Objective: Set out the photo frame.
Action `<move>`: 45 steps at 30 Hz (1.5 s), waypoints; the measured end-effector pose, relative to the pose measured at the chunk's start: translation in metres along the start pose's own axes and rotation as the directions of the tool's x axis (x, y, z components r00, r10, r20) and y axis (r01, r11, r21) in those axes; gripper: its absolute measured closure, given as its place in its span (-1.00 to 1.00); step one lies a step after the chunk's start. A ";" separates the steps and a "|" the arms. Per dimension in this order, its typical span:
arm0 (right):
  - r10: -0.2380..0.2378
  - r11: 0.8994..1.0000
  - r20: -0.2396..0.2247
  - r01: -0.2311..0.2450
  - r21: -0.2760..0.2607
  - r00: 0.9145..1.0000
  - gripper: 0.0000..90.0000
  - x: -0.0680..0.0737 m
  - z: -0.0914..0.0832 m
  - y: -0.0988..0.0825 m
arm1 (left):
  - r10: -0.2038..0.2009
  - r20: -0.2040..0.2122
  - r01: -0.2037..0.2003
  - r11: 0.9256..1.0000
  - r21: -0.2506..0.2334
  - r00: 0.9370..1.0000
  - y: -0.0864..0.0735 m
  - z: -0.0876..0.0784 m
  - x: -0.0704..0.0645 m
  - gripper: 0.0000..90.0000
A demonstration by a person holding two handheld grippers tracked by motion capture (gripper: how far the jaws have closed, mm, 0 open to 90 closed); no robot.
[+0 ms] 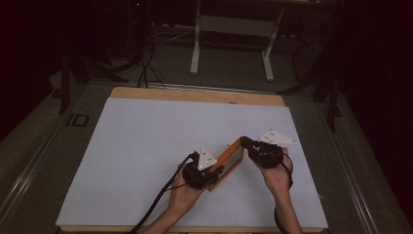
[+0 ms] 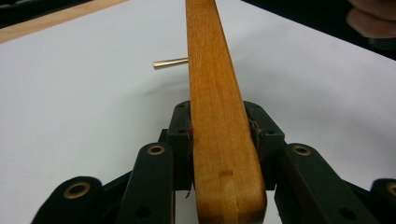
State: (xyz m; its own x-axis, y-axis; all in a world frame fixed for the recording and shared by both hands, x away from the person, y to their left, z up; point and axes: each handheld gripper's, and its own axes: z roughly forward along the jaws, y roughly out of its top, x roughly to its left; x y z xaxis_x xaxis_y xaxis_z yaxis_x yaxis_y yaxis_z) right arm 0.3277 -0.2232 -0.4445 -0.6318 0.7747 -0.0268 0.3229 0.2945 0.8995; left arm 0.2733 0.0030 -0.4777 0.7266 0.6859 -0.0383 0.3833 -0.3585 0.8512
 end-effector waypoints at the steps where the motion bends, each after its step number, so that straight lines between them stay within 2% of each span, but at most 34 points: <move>1: -0.009 1.000 -0.006 0.009 0.004 1.000 0.91 0.002 0.002 0.000 | 0.001 0.009 -0.001 1.000 -0.004 1.000 -0.001 0.000 -0.001 0.51; 4: -0.032 0.999 -0.007 0.032 0.027 0.999 0.99 0.006 0.006 -0.001 | -0.004 0.023 0.005 1.000 -0.012 1.000 -0.004 0.001 -0.003 0.47; 6: -0.032 0.999 -0.007 0.033 0.031 0.999 1.00 0.007 0.007 -0.002 | -0.013 0.015 0.013 1.000 -0.008 1.000 -0.007 0.003 -0.002 0.35; 10: -0.033 0.999 -0.007 0.033 0.024 0.999 1.00 0.008 0.007 -0.004 | -0.057 0.012 0.057 0.998 0.005 0.998 -0.017 0.005 0.003 0.20; 14: -0.026 0.999 -0.008 0.026 0.022 1.000 1.00 0.007 0.006 -0.005 | -0.083 0.033 0.082 0.996 0.029 0.996 -0.030 0.005 0.008 0.09; 17: -0.024 0.999 -0.010 0.024 0.022 1.000 1.00 0.007 0.006 -0.005 | -0.076 0.027 0.074 0.995 0.069 0.997 -0.042 0.009 0.009 0.09; 20: -0.019 1.000 -0.013 0.019 0.021 1.000 1.00 0.007 0.006 -0.005 | -0.092 0.036 0.088 0.991 0.104 0.995 -0.052 0.017 0.008 0.16; 23: -0.021 0.999 -0.013 0.021 0.024 1.000 1.00 0.007 0.006 -0.005 | -0.061 0.044 0.056 0.992 0.110 0.997 -0.056 0.022 0.006 0.33; 24: -0.021 0.999 -0.015 0.021 0.025 1.000 1.00 0.006 0.006 -0.005 | -0.053 0.048 0.048 0.994 0.103 0.997 -0.056 0.022 0.006 0.39; 26: -0.021 0.999 -0.016 0.021 0.026 1.000 1.00 0.006 0.006 -0.005 | -0.021 0.026 0.018 0.995 0.102 0.999 -0.055 0.021 0.005 0.46; 29: -0.028 0.999 -0.016 0.029 0.025 0.999 1.00 0.005 0.005 -0.004 | 0.020 0.023 -0.023 0.993 0.117 1.000 -0.054 0.020 0.004 0.51; 38: -0.035 0.999 -0.012 0.036 0.021 0.999 0.99 0.000 -0.002 -0.001 | 0.048 0.039 -0.052 0.992 0.116 0.998 -0.037 0.005 0.013 0.53; 45: -0.051 0.998 -0.018 0.051 0.024 0.999 0.94 -0.002 -0.008 0.001 | 0.023 0.111 -0.034 0.995 0.097 0.994 -0.019 -0.009 0.027 0.54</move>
State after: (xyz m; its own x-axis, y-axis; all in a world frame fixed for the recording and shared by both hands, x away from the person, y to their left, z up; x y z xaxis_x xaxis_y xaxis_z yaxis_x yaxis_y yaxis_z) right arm 0.3239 -0.2292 -0.4404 -0.6600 0.7485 -0.0643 0.3071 0.3469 0.8862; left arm 0.2805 0.0340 -0.4903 0.7942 0.6028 -0.0766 0.4120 -0.4415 0.7970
